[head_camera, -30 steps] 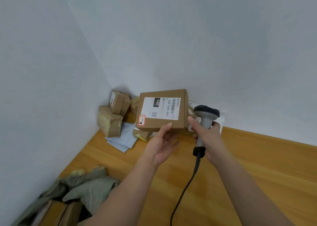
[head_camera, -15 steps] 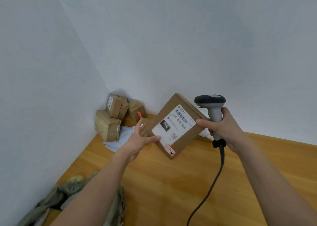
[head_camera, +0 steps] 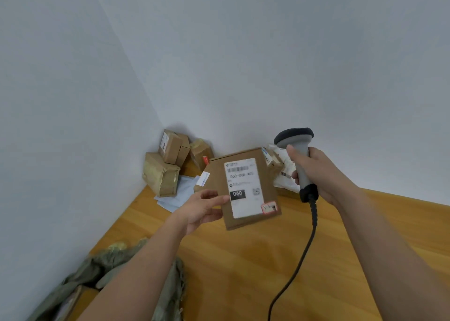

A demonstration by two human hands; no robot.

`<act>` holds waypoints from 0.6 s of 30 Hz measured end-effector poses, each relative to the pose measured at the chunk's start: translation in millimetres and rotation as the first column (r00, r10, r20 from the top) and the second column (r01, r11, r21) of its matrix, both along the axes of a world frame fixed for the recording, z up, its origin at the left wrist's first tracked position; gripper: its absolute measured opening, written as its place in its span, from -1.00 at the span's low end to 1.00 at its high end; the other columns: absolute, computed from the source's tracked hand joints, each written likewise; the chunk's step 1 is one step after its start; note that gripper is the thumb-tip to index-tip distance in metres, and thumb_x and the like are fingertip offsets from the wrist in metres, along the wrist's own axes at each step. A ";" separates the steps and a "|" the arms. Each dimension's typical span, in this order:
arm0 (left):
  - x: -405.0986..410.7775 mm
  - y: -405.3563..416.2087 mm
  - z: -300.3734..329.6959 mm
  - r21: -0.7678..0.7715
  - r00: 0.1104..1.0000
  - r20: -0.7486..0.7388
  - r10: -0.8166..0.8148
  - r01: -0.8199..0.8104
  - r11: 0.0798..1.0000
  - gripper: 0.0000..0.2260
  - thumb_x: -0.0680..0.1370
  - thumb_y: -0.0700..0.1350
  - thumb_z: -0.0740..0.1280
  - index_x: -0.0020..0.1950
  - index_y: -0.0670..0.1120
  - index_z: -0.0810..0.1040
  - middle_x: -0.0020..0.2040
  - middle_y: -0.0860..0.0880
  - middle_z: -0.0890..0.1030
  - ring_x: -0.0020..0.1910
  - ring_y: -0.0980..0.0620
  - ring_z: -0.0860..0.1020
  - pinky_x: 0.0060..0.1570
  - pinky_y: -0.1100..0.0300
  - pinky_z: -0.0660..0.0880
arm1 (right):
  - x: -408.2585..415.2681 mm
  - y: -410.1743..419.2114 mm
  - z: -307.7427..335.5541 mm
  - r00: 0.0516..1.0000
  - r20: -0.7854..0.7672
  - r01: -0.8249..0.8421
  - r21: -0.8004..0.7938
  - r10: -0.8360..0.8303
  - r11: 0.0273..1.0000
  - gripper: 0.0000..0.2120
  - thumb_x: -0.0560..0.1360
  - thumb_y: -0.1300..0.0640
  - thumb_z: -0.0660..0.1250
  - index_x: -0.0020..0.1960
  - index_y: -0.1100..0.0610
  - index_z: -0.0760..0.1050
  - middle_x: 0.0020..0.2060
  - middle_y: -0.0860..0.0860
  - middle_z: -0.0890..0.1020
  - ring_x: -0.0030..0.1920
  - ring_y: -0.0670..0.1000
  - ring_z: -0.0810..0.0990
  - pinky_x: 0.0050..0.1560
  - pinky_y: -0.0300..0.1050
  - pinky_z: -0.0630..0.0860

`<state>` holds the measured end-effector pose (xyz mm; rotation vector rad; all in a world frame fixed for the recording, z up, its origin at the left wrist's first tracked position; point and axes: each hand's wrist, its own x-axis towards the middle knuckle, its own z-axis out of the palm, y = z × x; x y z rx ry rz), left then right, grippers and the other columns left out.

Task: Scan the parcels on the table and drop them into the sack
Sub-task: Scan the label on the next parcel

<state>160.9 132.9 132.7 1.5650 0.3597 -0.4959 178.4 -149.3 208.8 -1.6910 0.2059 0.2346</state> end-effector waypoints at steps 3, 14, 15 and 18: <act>3.0 10.8 -9.6 0.040 0.974 -0.027 0.224 -0.223 0.974 -0.42 0.42 -0.08 0.54 0.37 -0.17 0.41 0.19 -0.11 0.62 0.08 -0.19 0.63 0.12 0.00 0.58 | -6.6 -0.1 7.8 0.994 -0.071 -0.073 0.101 0.080 0.992 -0.62 0.63 -0.12 0.17 0.21 0.17 0.43 -0.22 0.16 0.54 -0.27 0.06 0.52 -0.18 -0.01 0.54; 5.5 30.1 -26.5 0.121 0.910 -0.054 0.412 -0.403 0.907 -0.53 0.44 -0.05 0.52 0.28 -0.17 0.50 0.17 -0.12 0.63 0.05 -0.16 0.62 0.10 -0.02 0.58 | -37.2 4.4 60.6 0.946 0.080 -0.323 0.141 0.314 0.936 -0.68 0.64 -0.02 0.16 0.22 0.19 0.47 -0.04 0.18 0.57 -0.37 -0.04 0.52 -0.34 -0.17 0.51; 5.8 30.6 -26.9 0.124 0.907 -0.054 0.417 -0.408 0.904 -0.53 0.44 -0.05 0.52 0.28 -0.16 0.51 0.17 -0.13 0.63 0.06 -0.16 0.62 0.10 -0.02 0.58 | -38.7 3.5 64.8 0.945 0.093 -0.325 0.146 0.314 0.934 -0.68 0.64 -0.02 0.17 0.22 0.19 0.47 0.00 0.19 0.57 -0.37 -0.04 0.52 -0.33 -0.16 0.51; 6.7 30.6 -28.0 0.124 0.898 -0.059 0.436 -0.427 0.896 -0.55 0.45 -0.05 0.52 0.27 -0.16 0.51 0.17 -0.13 0.62 0.07 -0.16 0.61 0.08 -0.03 0.58 | -42.7 0.2 74.0 0.939 0.137 -0.333 0.134 0.316 0.933 -0.67 0.62 -0.03 0.17 0.19 0.21 0.49 -0.03 0.23 0.56 -0.38 -0.03 0.51 -0.31 -0.13 0.51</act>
